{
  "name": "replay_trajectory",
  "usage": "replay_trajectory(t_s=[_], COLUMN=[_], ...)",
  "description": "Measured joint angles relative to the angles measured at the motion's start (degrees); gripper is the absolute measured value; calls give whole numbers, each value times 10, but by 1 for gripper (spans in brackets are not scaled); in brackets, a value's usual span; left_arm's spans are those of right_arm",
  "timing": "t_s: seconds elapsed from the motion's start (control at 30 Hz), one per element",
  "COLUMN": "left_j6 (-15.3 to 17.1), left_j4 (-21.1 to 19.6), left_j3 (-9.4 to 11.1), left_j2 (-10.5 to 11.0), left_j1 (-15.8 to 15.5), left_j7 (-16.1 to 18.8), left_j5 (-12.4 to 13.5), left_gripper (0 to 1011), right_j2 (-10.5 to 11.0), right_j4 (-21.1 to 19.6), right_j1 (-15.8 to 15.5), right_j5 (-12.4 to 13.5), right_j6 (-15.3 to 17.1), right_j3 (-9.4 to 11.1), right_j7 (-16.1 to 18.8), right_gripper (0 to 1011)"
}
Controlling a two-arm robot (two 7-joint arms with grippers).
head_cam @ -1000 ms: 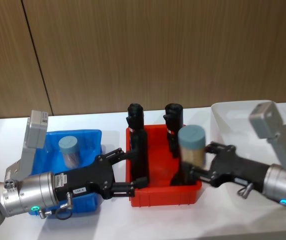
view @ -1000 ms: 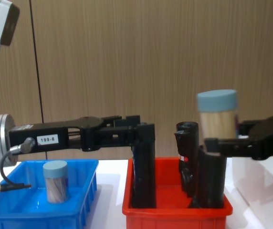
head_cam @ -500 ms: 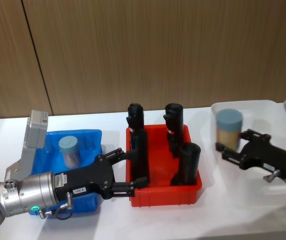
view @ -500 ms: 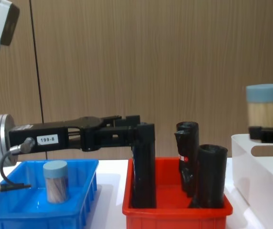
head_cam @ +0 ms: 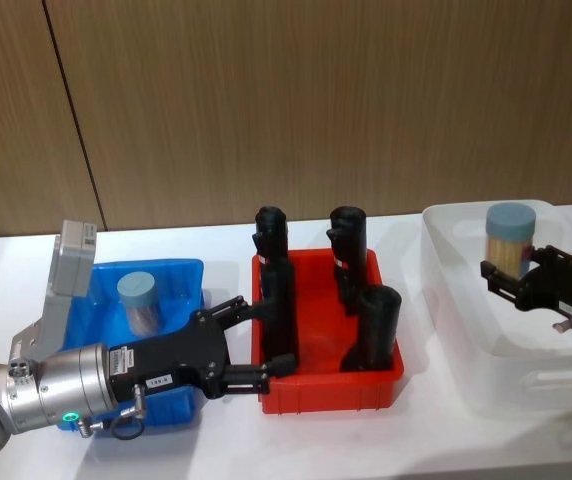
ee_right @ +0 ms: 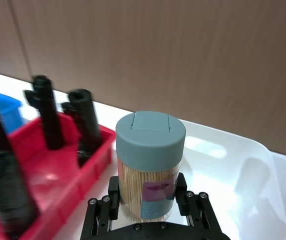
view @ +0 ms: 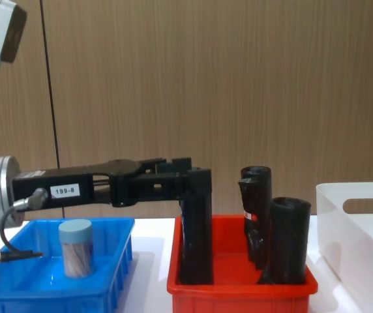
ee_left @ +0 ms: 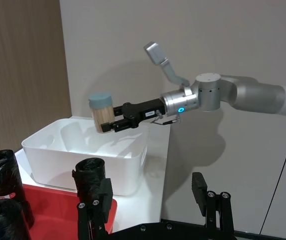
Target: Pick the cotton swabs from the blue box and place them into the white box.
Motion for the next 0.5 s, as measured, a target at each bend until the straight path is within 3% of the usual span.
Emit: replay_trajectory(t_s=[0.33, 0.5], left_j6=[0, 0], left_j4=[0, 0], left_j3=[0, 0], left_j2=[0, 0], left_j1=[0, 0], left_j7=[0, 0], left_j5=[0, 0], left_gripper=[1004, 1004], right_j2=[-19, -27], right_j4=[76, 106], right_j1=[43, 60], right_j5=[-22, -31], right_j6=[-4, -8], right_j3=[-5, -7], right_j7=[-16, -20], right_gripper=[671, 846])
